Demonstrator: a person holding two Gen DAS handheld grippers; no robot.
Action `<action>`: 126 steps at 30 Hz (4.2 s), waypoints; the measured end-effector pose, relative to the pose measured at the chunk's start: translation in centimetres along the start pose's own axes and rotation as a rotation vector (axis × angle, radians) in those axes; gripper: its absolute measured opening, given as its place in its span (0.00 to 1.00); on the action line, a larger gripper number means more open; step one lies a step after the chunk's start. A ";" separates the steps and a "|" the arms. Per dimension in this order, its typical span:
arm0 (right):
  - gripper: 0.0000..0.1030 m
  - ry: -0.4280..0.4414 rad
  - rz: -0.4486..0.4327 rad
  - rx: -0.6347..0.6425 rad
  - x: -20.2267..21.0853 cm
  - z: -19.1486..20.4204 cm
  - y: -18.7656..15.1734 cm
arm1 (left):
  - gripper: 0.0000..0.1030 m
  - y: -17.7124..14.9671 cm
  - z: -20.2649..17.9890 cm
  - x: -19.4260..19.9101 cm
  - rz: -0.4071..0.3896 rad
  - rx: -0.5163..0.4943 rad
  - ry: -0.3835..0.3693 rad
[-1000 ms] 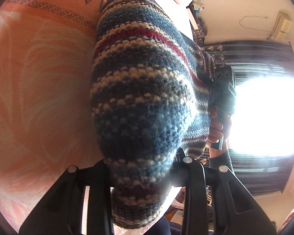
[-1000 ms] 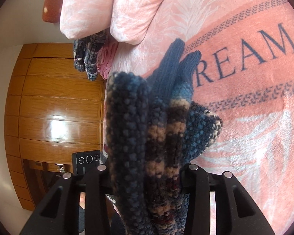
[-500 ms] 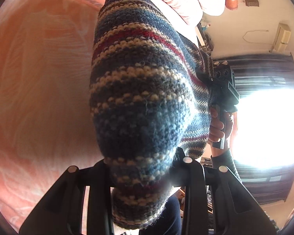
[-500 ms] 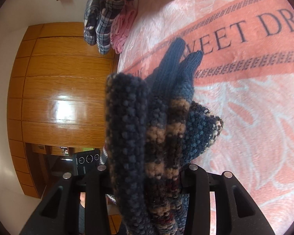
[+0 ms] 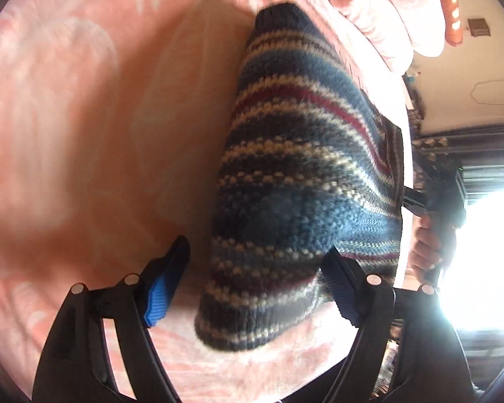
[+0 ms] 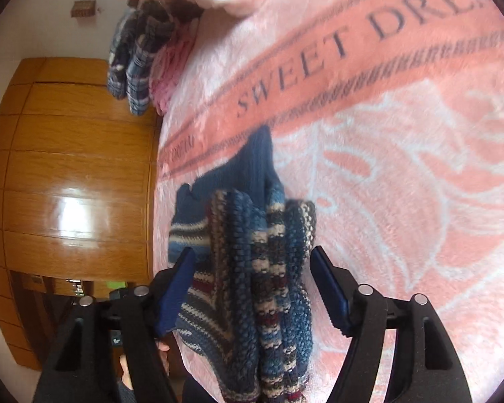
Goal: Fold small clothes
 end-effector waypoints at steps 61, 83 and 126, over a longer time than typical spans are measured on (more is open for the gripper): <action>0.04 -0.407 0.013 0.420 5.1 4.8 -14.8 | 0.81 0.9 -6.3 1.5 0.050 -0.171 -0.178; 0.96 -0.721 -0.423 0.651 24.9 27.3 -33.9 | 0.97 -17.8 -14.5 34.2 -0.466 -0.447 0.276; 0.96 -0.778 -0.456 0.692 27.8 33.1 -40.0 | 0.97 -22.9 -16.4 39.3 -0.382 -0.463 0.249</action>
Point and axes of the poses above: each gripper's, at about its wrist camera, not at the fingertips, and x roughly against the way its jaws point, z to its left, y to its top, the point moved 4 cm from there along -x, roughly the way its jaws point, and after that the axes turned 12 degrees about -z, right-handed, at the moved point
